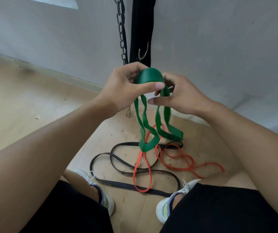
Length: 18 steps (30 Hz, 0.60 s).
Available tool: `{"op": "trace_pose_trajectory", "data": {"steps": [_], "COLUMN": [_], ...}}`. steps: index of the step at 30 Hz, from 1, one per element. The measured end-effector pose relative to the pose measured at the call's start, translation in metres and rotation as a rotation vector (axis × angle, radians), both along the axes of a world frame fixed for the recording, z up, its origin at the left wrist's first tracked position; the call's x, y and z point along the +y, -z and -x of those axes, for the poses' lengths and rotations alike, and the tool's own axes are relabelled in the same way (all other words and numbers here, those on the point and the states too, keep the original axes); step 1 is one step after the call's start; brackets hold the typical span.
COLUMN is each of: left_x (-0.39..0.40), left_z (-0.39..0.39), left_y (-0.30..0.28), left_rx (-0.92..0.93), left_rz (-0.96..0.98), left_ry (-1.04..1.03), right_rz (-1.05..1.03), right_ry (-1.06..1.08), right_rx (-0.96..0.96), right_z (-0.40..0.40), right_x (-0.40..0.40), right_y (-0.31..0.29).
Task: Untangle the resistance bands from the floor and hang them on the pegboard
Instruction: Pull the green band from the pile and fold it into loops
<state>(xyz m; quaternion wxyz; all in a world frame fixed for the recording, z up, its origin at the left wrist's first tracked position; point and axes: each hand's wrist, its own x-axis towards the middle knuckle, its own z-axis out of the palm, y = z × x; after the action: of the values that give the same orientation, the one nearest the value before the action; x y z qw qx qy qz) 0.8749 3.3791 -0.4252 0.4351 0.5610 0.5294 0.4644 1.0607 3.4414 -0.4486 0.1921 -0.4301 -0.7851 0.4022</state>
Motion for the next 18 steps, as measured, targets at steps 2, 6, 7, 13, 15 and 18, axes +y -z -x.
{"op": "trace_pose_trajectory", "data": {"steps": [2,6,7,13,15,18], "left_x": [0.000,0.000,0.000,-0.001,-0.001,0.000], "left_z": [0.001,0.005,0.006,0.011,0.011,0.013], "left_y": [-0.001,-0.001,-0.001,-0.008,-0.011,-0.013], "left_rx": [-0.017,-0.023,-0.025,-0.055,-0.066,-0.086], "left_rz": [0.008,0.025,0.029,0.061,0.050,0.045], "left_ry": [-0.005,-0.019,-0.023,-0.069,-0.093,-0.103], "right_rz": [0.064,0.090,0.082,0.044,0.011,-0.031], "right_ry": [-0.030,-0.006,0.001,0.033,0.042,0.067], "right_rx": [-0.054,-0.092,-0.093,-0.018,0.019,0.124], "right_z": [0.000,-0.001,0.000,0.003,0.004,0.005], "right_x": [0.002,0.005,0.006,0.003,0.000,-0.002], "right_y": [0.009,0.015,0.013,0.005,0.003,0.001]}}
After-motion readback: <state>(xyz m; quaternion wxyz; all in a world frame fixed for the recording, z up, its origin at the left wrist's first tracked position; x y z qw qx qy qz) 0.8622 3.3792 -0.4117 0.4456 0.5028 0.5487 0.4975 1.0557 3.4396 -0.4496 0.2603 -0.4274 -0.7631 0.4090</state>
